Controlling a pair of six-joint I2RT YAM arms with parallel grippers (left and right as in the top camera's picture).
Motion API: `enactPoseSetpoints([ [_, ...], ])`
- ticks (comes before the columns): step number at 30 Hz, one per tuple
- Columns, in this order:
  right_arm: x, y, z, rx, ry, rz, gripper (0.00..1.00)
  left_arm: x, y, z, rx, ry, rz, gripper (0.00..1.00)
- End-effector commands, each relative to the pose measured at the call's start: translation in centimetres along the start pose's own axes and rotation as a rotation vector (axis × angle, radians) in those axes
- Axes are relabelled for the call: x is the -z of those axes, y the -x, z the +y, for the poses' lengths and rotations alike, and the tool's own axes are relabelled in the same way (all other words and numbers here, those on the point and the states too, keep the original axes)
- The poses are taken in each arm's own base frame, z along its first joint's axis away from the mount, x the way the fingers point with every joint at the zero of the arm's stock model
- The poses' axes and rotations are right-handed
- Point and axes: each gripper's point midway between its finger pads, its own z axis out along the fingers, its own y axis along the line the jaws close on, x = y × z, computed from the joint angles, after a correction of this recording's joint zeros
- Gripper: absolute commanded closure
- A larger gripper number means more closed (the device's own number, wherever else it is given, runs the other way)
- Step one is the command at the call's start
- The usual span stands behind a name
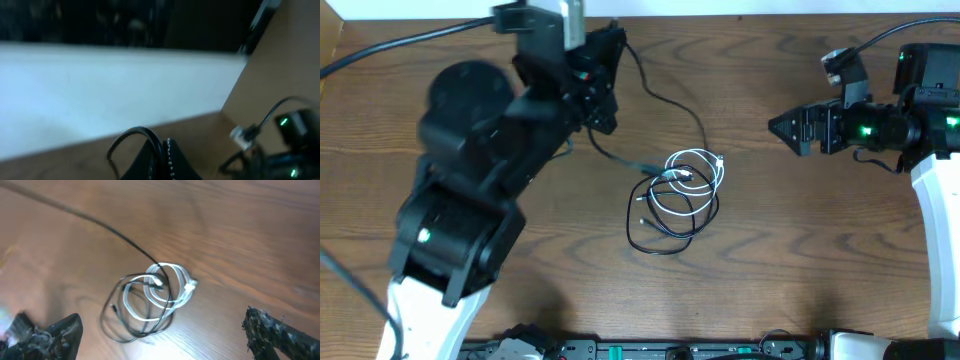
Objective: Untangle cables
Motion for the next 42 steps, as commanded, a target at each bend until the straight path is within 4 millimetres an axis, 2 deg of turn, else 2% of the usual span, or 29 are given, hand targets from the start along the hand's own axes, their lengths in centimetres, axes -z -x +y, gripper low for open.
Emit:
enactPoseSetpoints([
  [1, 0.6, 0.9, 4.1, 0.179, 0.222, -0.068, 0.01, 1.8, 2.9, -1.2, -0.004, -0.038, -0.107, 0.93],
  [4, 0.2, 0.9, 5.5, 0.249, 0.268, -0.072, 0.01, 3.6, 5.6, -2.2, 0.029, -0.072, -0.213, 0.93],
  [9, -1.4, 0.6, 8.1, 0.364, 0.329, -0.051, 0.01, 5.2, 7.3, -2.9, 0.068, -0.101, -0.282, 0.93],
  [16, -5.4, 1.2, 11.4, 0.488, 0.456, -0.059, 0.01, 7.0, 8.3, -4.4, 0.104, -0.179, -0.311, 0.93],
  [17, -6.6, 1.4, 12.1, 0.497, 0.503, -0.065, 0.01, 7.7, 8.6, -4.7, 0.104, -0.19, -0.323, 0.93],
  [22, -9.8, 1.6, 13.5, 0.522, 0.587, -0.072, 0.01, 8.8, 9.0, -5.0, 0.105, -0.197, -0.34, 0.92],
  [32, -13.8, 3.3, 19.8, 0.583, 0.747, -0.16, 0.06, 8.1, 7.8, -4.9, 0.148, -0.204, -0.285, 0.92],
  [35, -14.3, 3.9, 21.4, 0.6, 0.758, -0.192, 0.21, 8.1, 7.6, -4.8, 0.15, -0.201, -0.276, 0.93],
  [37, -14.7, 4.6, 21.6, 0.58, 0.72, -0.209, 0.36, 8.0, 7.4, -4.8, 0.152, -0.197, -0.267, 0.93],
  [40, -14.7, 5.8, 21.8, 0.517, 0.699, -0.231, 0.78, 7.8, 7.0, -4.6, 0.156, -0.19, -0.249, 0.93],
  [42, -14.8, 6.4, 21.5, 0.471, 0.679, -0.234, 0.99, 7.8, 6.8, -4.6, 0.158, -0.187, -0.242, 0.93],
])
